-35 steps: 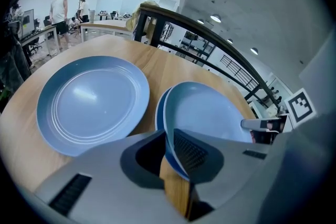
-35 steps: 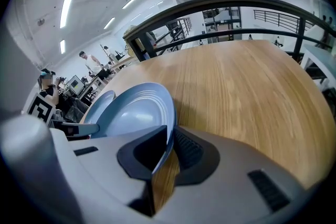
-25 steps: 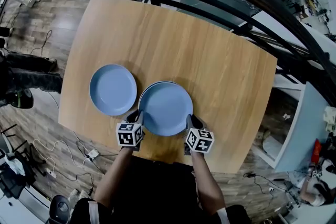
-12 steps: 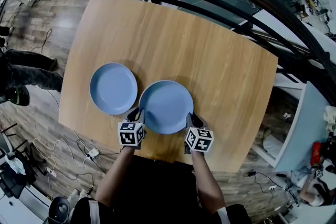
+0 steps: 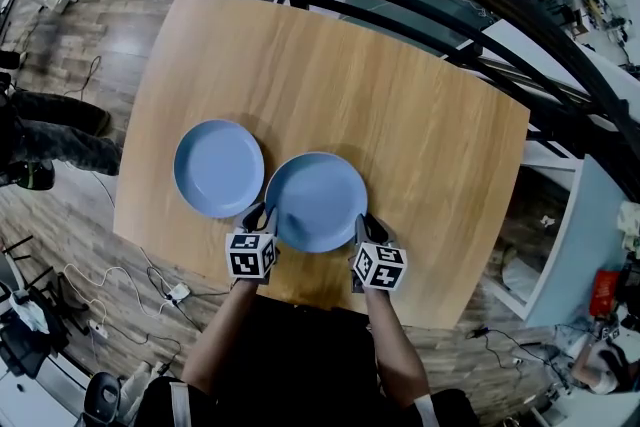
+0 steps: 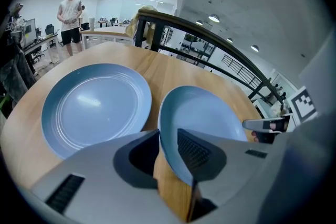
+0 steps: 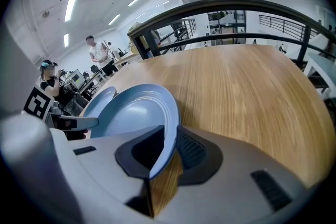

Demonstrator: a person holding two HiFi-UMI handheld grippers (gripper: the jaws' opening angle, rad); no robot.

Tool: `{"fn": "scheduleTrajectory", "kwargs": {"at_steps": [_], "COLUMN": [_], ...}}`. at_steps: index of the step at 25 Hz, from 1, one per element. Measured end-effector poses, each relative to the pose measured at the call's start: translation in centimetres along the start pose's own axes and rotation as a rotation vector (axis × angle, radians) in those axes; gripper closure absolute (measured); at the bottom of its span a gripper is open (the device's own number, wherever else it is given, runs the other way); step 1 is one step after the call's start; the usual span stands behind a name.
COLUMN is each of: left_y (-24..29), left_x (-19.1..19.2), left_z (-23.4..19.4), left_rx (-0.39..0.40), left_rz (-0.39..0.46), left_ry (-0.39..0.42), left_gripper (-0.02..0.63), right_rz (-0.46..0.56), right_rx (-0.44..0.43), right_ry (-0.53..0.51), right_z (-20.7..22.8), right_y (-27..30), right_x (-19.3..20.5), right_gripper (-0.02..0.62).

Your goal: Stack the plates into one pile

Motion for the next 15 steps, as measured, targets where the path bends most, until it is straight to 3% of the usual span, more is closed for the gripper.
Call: {"fn": "scheduleTrajectory", "kwargs": {"at_steps": [15], "left_y": [-2.4], "left_x": [-0.5], "left_z": [0.5], "left_rx": [-0.013], "left_rz": [0.043], "left_ry": [0.025], "left_gripper": [0.488], "right_rz": [0.088], "right_rx": [-0.025], "right_ry": [-0.026], "right_z": [-0.8], "right_y": [-2.2], "right_x": [-0.5], "right_gripper": [0.528]}}
Point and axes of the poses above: the fingertips, and each gripper's own axes: y forward along the fingers, z to its right, x out of its underside, the point moved 4 cm from there along -y, backward along the fingers, and after that the axes turned 3 degrees about x, right-handed, at the moved point
